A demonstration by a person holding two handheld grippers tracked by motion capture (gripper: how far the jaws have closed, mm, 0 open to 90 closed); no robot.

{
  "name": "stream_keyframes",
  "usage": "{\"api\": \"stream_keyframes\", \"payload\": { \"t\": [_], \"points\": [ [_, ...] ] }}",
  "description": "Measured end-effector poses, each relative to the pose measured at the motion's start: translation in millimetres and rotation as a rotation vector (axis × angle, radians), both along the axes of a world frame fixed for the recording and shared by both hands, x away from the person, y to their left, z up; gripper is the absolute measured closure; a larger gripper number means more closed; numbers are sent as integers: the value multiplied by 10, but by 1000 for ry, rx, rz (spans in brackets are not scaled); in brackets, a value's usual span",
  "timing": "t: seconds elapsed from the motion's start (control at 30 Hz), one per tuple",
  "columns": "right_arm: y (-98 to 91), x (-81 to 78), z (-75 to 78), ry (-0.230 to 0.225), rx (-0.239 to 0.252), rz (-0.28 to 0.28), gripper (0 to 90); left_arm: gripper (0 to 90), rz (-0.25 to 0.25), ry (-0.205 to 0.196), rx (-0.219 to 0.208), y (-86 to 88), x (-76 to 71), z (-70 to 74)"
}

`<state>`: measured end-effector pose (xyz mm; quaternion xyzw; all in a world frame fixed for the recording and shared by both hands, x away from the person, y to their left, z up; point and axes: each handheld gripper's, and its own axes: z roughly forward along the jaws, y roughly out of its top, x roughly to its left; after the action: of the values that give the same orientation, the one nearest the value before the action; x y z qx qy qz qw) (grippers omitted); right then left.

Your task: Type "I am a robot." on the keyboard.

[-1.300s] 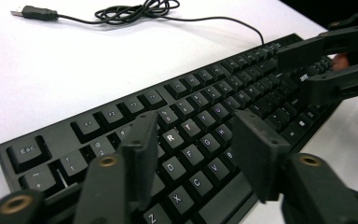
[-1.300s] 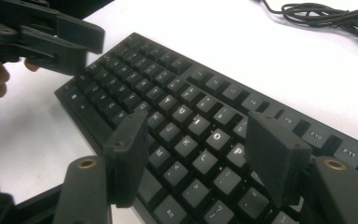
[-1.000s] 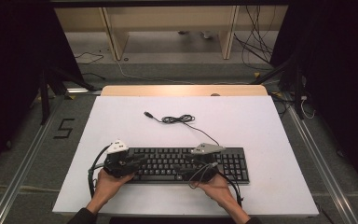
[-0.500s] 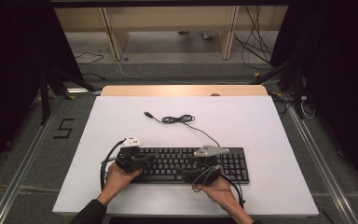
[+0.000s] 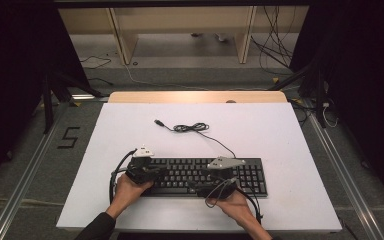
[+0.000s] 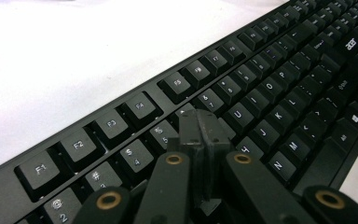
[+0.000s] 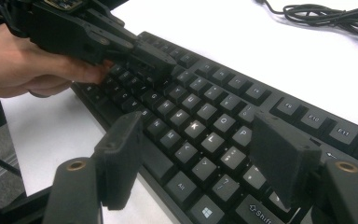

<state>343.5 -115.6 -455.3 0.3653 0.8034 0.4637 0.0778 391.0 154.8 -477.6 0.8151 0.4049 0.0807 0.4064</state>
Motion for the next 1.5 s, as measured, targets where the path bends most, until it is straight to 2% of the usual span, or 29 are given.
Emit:
{"api": "stream_keyframes", "payload": {
  "t": [0.17, 0.2, 0.4, 0.5, 0.73, 0.97, 1.3, 1.5],
  "points": [
    [-6, -9, 7, -1, 0, 0, 355, 890, 1, 2, -1, -13, 3, -10],
    [-8, -10, 7, -3, 0, 1, 356, 890, -4, 5, 19, -17, 5, -19],
    [-16, -22, 11, -4, -2, -1, 356, 892, -1, 9, 4, -11, 3, -36],
    [-23, -23, 13, -5, -1, -1, 356, 891, 1, -2, 11, -22, -10, -24],
    [-27, -15, 4, -5, 1, -5, 354, 850, 17, -34, -44, 55, -48, 65],
    [-22, -16, -1, -5, -4, -4, 353, 725, 20, -56, -129, 162, -117, 176],
    [-25, 0, -13, -3, -2, -6, 351, 445, 22, -68, -193, 280, -242, 196],
    [-14, 5, -21, 0, -6, -6, 351, 364, 49, -79, -252, 414, -312, 203]
  ]
}}
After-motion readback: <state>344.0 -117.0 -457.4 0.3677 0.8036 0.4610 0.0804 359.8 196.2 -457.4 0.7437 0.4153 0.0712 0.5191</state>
